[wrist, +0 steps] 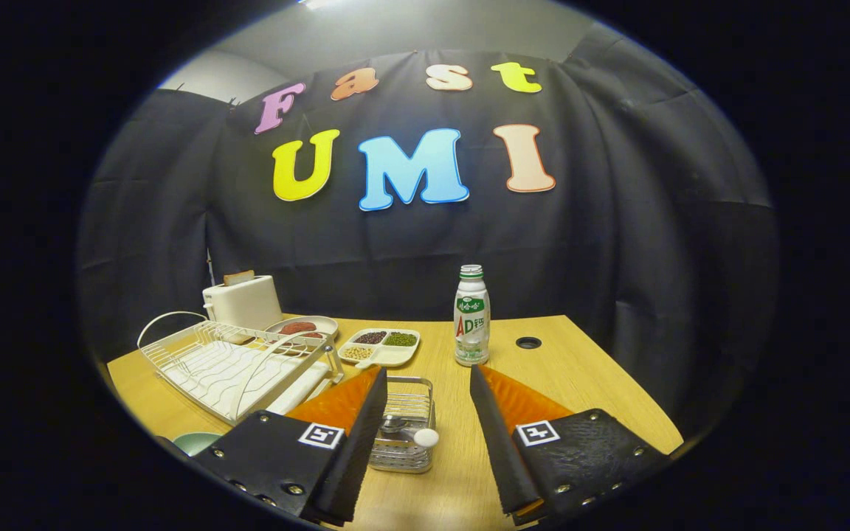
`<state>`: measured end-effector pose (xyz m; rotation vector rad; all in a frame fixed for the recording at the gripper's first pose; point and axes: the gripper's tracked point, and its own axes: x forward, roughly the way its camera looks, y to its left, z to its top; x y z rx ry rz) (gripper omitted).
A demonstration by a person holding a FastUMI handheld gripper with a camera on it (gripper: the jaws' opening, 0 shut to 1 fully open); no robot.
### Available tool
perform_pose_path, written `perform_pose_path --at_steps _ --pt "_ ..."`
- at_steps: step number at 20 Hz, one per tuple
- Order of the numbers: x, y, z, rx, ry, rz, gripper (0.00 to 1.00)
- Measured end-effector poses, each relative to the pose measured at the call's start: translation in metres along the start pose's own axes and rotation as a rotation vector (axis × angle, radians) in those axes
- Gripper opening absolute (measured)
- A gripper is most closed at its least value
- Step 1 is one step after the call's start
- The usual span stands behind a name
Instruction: Take the plate from the dish rack, then take the spoon from the basket and place it into the plate.
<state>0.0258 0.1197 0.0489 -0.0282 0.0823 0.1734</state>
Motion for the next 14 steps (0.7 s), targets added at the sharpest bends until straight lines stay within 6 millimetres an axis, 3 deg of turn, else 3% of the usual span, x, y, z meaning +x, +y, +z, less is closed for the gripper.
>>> perform_pose_path --at_steps 2,3,5,6,7,8,10,14 --pt "0.01 0.0 -0.009 0.005 0.009 -0.001 0.67" --pt "0.016 0.005 -0.015 0.018 0.021 0.012 0.55" --pt "0.017 -0.001 -0.018 0.022 0.029 0.007 0.5" --pt "0.025 0.004 -0.018 0.037 0.027 0.022 0.38" --pt "0.017 0.006 -0.02 0.048 0.043 0.044 0.25" --pt "0.014 0.013 -0.02 0.051 0.047 0.077 0.25" --pt "0.02 0.014 -0.018 0.04 0.053 0.078 0.13" --pt "0.003 0.034 0.003 0.029 0.041 0.108 0.13"
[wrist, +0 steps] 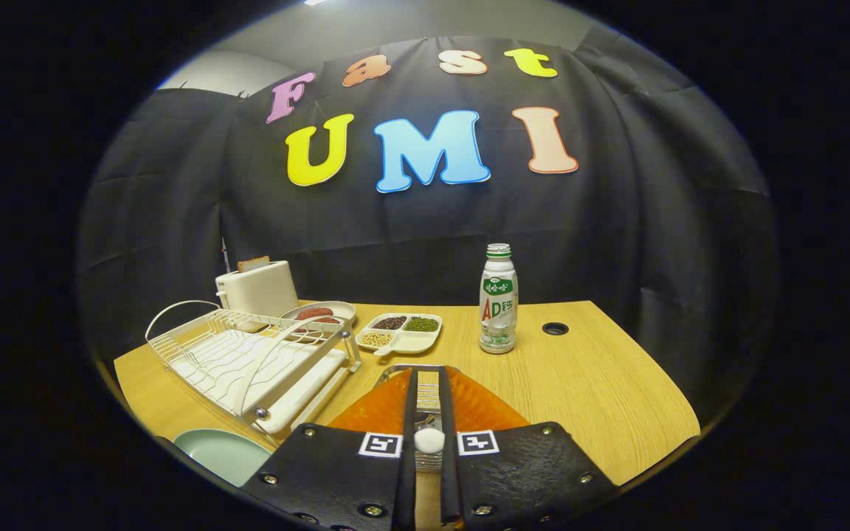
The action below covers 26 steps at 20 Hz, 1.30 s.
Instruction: Take the plate from the dish rack, then take the spoon from the basket and place it into the plate.
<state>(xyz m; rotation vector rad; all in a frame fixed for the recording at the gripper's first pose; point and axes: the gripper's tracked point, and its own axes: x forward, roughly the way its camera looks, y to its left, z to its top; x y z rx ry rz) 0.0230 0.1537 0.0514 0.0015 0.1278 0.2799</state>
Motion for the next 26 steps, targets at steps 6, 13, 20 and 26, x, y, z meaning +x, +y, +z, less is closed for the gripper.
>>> perform_pose_path --at_steps 6,13,20,26 --pt "-0.027 -0.003 0.058 0.002 -0.017 -0.049 0.13" --pt "-0.074 0.002 0.115 -0.026 -0.049 -0.087 0.13" --pt "-0.119 0.011 0.145 -0.04 -0.055 -0.138 0.13" --pt "-0.145 0.027 0.143 -0.048 -0.033 -0.148 0.13"
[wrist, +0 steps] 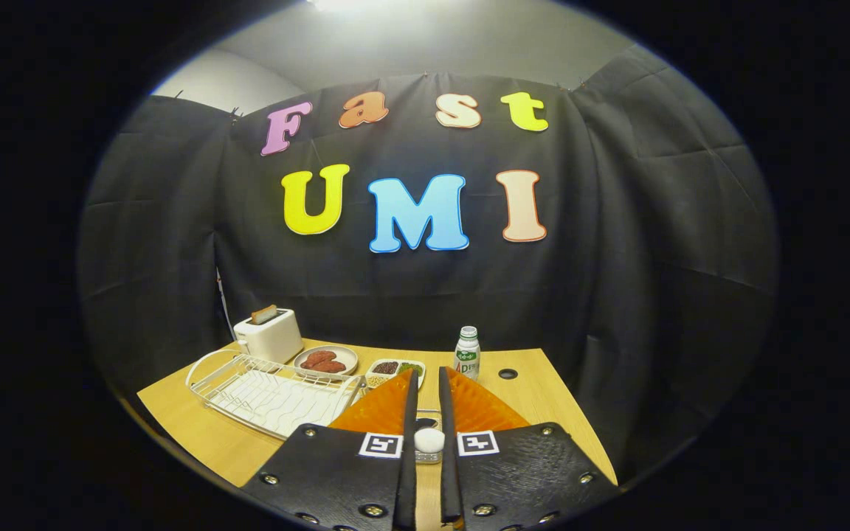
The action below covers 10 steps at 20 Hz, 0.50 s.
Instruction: Take the plate from the dish rack, then take the spoon from the basket and place it into the plate.
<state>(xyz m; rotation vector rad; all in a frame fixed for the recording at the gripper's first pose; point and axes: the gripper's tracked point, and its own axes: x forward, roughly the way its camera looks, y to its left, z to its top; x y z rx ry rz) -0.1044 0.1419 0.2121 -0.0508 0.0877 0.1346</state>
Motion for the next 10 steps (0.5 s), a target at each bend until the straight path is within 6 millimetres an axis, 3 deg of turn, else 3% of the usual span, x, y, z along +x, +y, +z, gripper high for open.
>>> perform_pose_path --at_steps 10 --pt "-0.013 0.036 -0.032 -0.002 0.11 0.103 0.13"
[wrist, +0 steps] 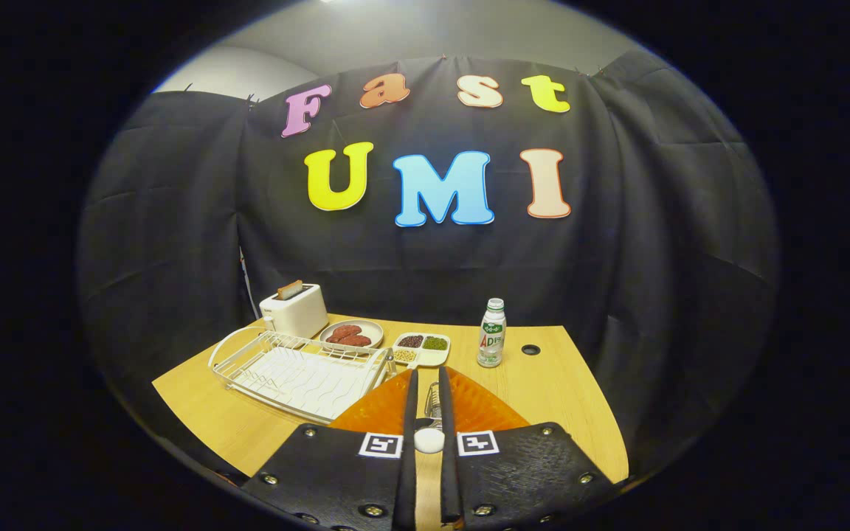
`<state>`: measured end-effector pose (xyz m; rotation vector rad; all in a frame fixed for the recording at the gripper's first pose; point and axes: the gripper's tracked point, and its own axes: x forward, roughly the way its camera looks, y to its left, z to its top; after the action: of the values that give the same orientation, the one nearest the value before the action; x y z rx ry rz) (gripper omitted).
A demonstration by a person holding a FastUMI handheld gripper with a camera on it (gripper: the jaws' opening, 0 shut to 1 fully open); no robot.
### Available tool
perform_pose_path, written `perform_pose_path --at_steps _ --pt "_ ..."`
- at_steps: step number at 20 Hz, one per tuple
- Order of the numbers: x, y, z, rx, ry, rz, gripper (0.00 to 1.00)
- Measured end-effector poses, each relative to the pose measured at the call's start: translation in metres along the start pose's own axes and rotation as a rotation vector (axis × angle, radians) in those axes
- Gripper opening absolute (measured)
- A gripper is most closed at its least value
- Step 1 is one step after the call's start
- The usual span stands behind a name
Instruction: Take the plate from the dish rack, then take the spoon from the basket and place it into the plate.
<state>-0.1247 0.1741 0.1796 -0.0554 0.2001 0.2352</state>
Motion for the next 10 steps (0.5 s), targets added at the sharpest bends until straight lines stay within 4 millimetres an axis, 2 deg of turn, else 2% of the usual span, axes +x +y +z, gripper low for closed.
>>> perform_pose_path --at_steps 10 --pt "0.015 0.059 -0.051 -0.043 0.146 0.169 0.13"
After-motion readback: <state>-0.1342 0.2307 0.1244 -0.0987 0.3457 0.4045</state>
